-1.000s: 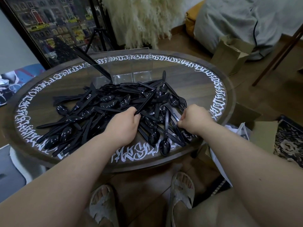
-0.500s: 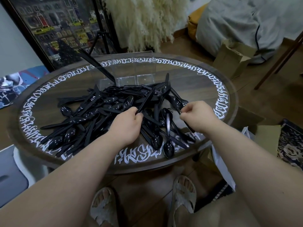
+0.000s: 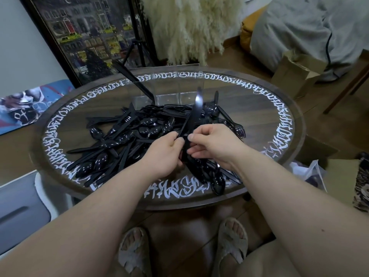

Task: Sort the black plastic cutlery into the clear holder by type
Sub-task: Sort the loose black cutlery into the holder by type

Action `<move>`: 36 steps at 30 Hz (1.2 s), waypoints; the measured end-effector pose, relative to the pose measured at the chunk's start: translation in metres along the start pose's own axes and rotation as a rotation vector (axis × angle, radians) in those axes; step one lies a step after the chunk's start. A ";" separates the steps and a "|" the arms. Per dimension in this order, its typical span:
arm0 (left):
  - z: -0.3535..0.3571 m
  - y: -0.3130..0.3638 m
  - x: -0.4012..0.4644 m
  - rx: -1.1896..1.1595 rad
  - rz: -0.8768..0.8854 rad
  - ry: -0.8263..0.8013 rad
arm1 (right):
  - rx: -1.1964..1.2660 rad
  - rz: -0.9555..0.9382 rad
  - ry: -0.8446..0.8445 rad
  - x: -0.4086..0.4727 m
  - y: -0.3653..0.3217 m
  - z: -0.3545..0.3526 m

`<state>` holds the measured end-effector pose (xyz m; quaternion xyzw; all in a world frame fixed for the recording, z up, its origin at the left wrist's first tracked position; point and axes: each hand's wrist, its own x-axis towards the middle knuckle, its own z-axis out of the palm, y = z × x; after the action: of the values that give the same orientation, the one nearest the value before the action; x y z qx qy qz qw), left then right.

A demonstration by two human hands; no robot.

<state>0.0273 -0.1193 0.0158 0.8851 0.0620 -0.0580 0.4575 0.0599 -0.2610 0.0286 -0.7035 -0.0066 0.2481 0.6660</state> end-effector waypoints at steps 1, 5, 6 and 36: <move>-0.002 -0.002 0.000 -0.020 -0.002 -0.005 | 0.018 -0.005 0.003 0.002 -0.001 0.004; -0.009 -0.011 0.000 -0.135 -0.017 0.011 | 0.115 -0.010 -0.009 0.007 -0.004 0.015; -0.012 -0.012 0.000 -0.145 -0.011 0.017 | 0.132 -0.010 -0.014 0.007 -0.005 0.018; -0.061 -0.030 -0.023 0.195 0.144 -0.040 | 0.467 -0.092 0.032 0.015 -0.020 0.049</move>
<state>0.0026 -0.0540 0.0305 0.9264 -0.0166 -0.0484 0.3731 0.0615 -0.2079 0.0424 -0.5331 0.0294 0.2010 0.8213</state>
